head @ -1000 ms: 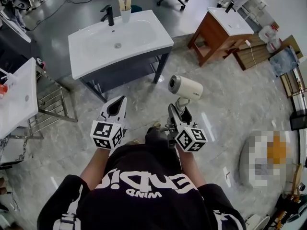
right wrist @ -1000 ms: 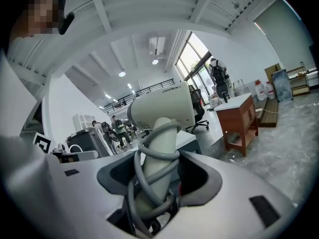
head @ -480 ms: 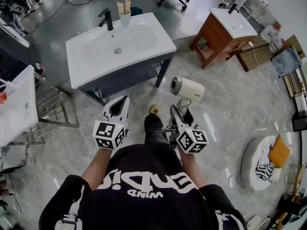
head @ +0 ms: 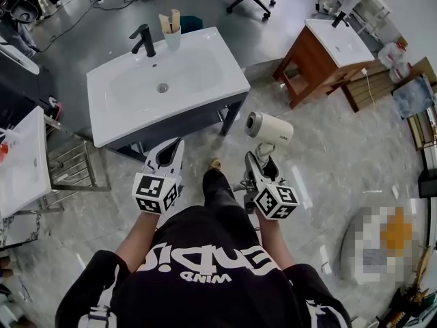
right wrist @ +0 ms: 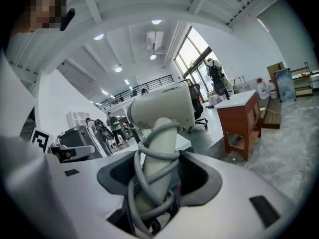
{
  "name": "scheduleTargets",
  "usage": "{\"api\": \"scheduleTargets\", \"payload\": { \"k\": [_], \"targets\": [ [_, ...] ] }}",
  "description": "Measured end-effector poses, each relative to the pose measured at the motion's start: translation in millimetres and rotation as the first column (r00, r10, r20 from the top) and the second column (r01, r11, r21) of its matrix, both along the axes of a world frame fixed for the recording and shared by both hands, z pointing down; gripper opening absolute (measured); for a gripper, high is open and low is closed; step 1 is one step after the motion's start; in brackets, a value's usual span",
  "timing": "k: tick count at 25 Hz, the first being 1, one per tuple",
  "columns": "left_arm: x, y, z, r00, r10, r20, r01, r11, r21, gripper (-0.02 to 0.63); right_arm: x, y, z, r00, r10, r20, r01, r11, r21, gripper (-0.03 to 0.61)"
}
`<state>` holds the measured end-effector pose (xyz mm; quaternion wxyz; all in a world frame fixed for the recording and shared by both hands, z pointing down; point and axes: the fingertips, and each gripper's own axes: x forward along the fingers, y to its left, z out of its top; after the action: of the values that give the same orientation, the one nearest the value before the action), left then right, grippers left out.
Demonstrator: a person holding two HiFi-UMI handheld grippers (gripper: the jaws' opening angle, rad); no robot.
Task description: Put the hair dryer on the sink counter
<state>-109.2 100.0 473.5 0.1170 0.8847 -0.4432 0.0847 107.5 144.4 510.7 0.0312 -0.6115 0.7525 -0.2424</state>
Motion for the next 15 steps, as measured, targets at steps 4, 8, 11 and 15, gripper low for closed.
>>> {"api": "scheduleTargets", "payload": {
  "k": [4, 8, 11, 15],
  "targets": [
    [13.0, -40.2, -8.8, 1.000, -0.026, 0.000, 0.026, 1.000, -0.003, 0.009, 13.9, -40.3, -3.8, 1.000, -0.026, 0.014, 0.026, 1.000, -0.015, 0.253],
    [27.2, -73.5, -20.5, 0.999, -0.045, 0.002, 0.045, 0.999, -0.009, 0.009, 28.7, -77.9, -12.9, 0.998, -0.056, 0.022, 0.056, 0.998, -0.018, 0.253],
    [34.3, -97.7, -25.3, 0.998, -0.068, 0.008, 0.068, 0.998, -0.014, 0.009, 38.9, -106.1, -18.2, 0.997, -0.077, 0.020, 0.077, 0.997, -0.012, 0.253],
    [46.8, -129.0, -28.7, 0.995, -0.098, 0.016, 0.098, 0.995, -0.014, 0.009, 50.9, -143.9, -16.5, 0.994, -0.104, 0.037, 0.105, 0.994, -0.011, 0.253]
  ]
}}
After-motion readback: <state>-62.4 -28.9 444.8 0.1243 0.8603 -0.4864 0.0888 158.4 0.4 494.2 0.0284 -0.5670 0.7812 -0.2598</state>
